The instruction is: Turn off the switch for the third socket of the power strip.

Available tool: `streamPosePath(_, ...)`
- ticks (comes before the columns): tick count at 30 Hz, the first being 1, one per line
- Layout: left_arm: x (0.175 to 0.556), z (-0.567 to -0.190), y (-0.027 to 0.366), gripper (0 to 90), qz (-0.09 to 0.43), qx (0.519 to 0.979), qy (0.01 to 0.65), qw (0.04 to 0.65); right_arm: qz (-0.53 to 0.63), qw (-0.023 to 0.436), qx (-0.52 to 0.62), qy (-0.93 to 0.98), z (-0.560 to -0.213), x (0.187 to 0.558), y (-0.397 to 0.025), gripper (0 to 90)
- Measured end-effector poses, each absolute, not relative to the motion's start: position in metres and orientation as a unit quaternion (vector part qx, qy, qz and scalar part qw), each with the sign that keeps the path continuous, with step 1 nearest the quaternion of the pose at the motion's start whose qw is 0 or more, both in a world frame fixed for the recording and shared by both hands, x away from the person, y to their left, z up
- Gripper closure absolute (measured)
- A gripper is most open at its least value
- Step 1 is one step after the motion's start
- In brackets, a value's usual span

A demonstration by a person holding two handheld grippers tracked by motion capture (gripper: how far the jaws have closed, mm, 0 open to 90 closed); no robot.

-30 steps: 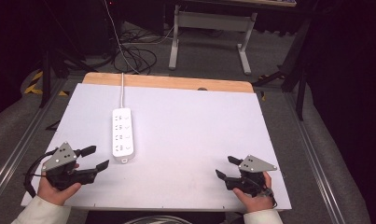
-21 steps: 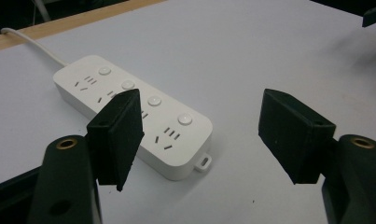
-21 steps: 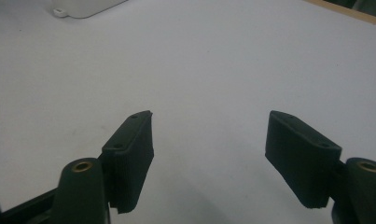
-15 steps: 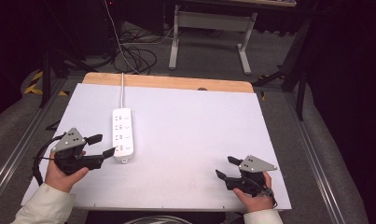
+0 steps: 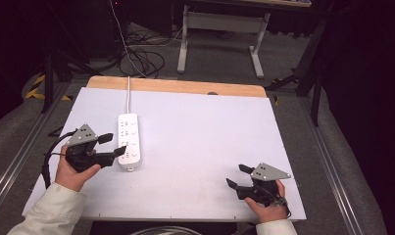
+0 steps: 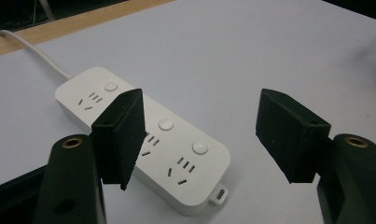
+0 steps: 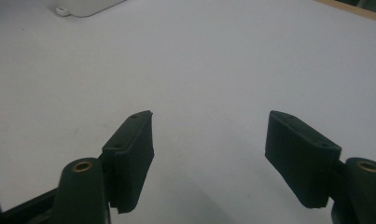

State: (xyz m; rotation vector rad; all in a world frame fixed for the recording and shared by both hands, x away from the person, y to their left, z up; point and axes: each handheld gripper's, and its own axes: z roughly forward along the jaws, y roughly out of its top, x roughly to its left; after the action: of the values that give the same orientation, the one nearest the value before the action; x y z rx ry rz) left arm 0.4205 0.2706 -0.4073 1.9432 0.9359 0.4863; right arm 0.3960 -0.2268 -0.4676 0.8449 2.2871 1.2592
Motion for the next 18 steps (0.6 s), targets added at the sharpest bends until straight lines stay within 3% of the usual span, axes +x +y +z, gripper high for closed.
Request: streamPosePath(18,0.456,-0.416,0.259,36.4,0.188,0.786,0.399,0.434,0.449,0.195,0.3,0.819,-0.468,0.396,-0.226,32.9)
